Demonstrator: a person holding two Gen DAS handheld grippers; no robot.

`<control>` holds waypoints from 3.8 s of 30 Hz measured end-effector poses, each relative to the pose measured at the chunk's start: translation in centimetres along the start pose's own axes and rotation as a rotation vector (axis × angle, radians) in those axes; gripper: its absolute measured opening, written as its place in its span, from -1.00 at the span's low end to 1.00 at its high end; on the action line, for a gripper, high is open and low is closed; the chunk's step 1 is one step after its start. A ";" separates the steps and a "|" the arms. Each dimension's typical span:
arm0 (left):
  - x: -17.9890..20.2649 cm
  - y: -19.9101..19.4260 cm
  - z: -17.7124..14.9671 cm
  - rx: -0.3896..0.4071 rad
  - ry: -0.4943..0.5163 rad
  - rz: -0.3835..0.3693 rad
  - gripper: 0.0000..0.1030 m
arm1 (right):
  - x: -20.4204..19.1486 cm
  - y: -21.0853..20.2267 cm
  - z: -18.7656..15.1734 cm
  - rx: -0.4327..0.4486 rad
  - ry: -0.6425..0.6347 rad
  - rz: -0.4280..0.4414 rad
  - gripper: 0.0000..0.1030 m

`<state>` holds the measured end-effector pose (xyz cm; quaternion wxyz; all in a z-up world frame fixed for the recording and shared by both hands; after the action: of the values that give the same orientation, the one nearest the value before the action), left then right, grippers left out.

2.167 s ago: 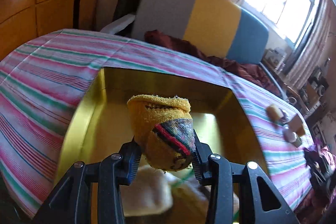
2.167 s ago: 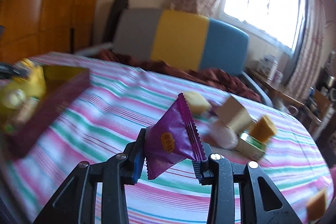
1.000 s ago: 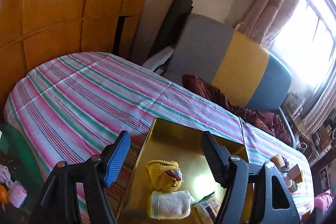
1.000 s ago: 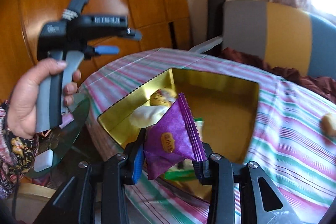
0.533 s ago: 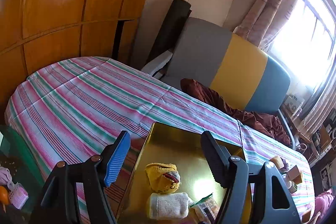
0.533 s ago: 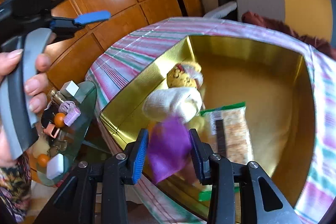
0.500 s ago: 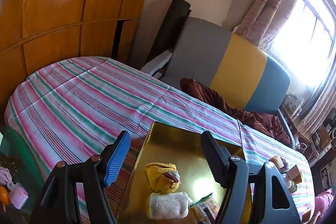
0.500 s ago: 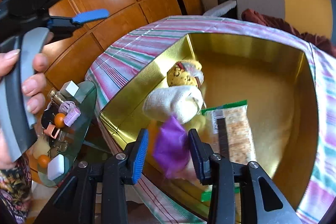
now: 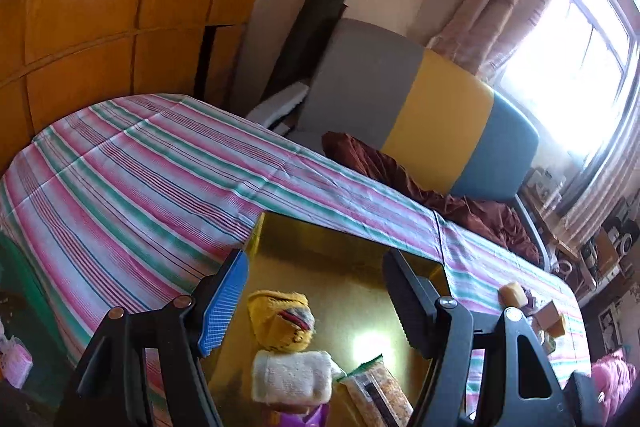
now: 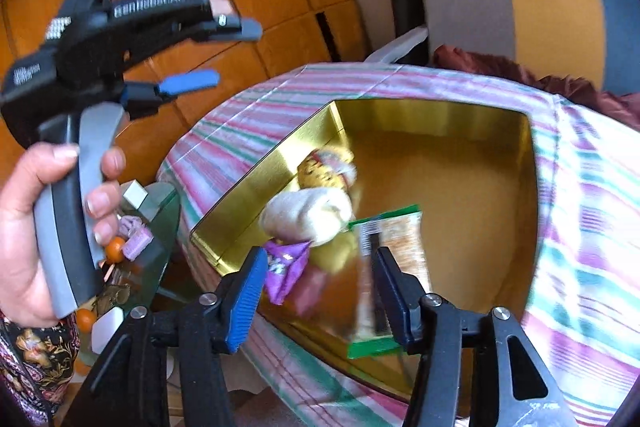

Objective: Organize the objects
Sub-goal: 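Carry the yellow sock and purple bag to the gold tray and release both, then move both tools back toward the remaining items, then grasp the green oil box with the right tool while the left tool grasps the plastic bag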

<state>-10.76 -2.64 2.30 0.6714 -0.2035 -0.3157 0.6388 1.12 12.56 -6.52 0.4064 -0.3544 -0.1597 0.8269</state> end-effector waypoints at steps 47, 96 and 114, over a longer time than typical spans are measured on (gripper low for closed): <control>24.5 -5.1 -21.6 -0.261 0.544 -0.477 0.41 | 32.7 -29.5 -5.6 0.108 0.324 -0.692 0.37; 37.1 0.9 -22.7 -0.343 0.611 -0.408 0.41 | 35.7 -29.0 -9.7 -0.084 0.390 -0.602 -0.24; 47.9 7.1 -22.6 -0.223 0.723 -0.307 0.41 | 37.3 -30.2 -9.6 -0.060 0.461 -0.628 -0.39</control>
<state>-1.19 48.26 -10.88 0.8006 -0.4369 -0.1533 0.3804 9.25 60.30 -13.63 0.6544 -0.4764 -0.1891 0.5559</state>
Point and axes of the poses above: each gripper's, at about its wrist camera, not at the fingertips, and y roughly the way its jaws point, x to its right, z to its top, the point moved 5 cm from there along y, roughly the way its jaws point, and after that the axes turned 14 degrees about z, right-handed, at the moved point
